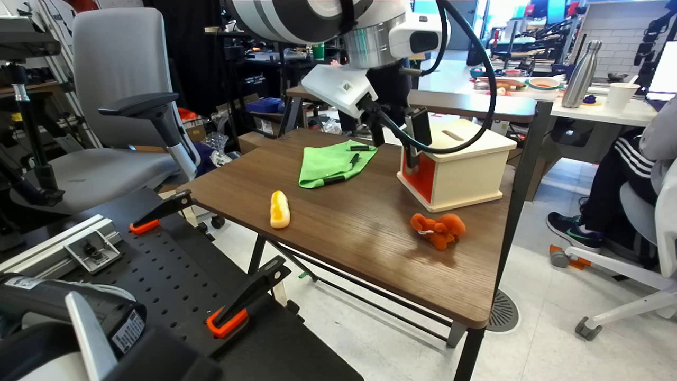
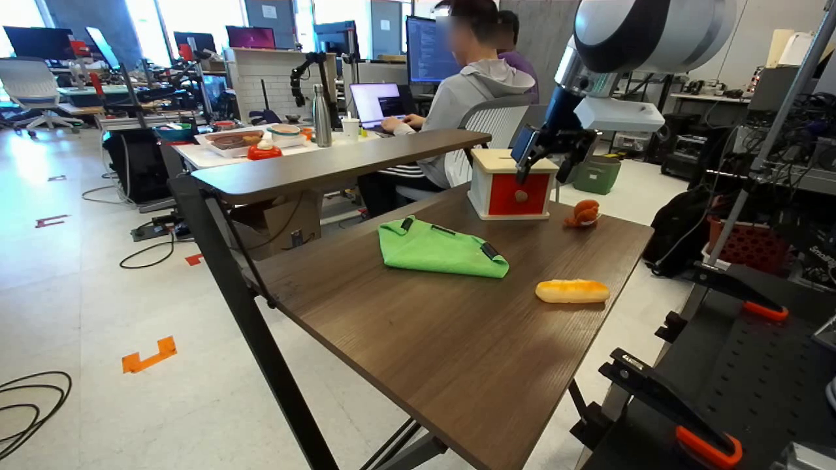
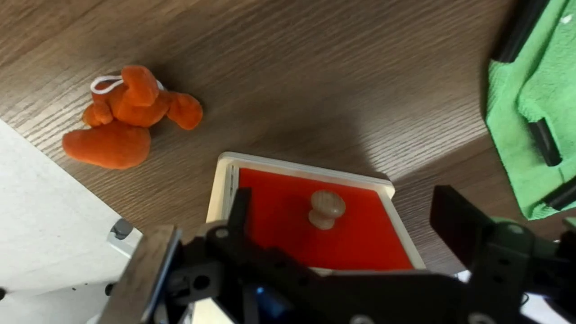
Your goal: Open the orange drawer
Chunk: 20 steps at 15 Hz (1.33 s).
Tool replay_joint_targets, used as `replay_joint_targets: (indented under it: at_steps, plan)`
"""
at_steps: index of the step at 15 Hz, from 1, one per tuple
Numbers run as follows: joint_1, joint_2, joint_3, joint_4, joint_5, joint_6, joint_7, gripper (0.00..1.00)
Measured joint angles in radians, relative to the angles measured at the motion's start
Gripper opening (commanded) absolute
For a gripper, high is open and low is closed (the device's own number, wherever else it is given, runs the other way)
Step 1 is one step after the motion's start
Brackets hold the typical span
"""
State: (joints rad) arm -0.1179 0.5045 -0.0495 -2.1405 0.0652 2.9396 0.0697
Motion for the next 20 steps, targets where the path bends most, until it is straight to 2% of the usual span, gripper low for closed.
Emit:
replay_joint_targets:
  at_steps: [5, 13, 20]
  plan:
    - [0.013, 0.072, -0.026, 0.033, 0.0, 0.066, 0.024, 1.0]
    - [0.074, 0.15, -0.082, 0.067, 0.0, 0.125, 0.061, 1.0]
    - [0.081, 0.16, -0.057, 0.092, 0.0, 0.125, 0.066, 1.0]
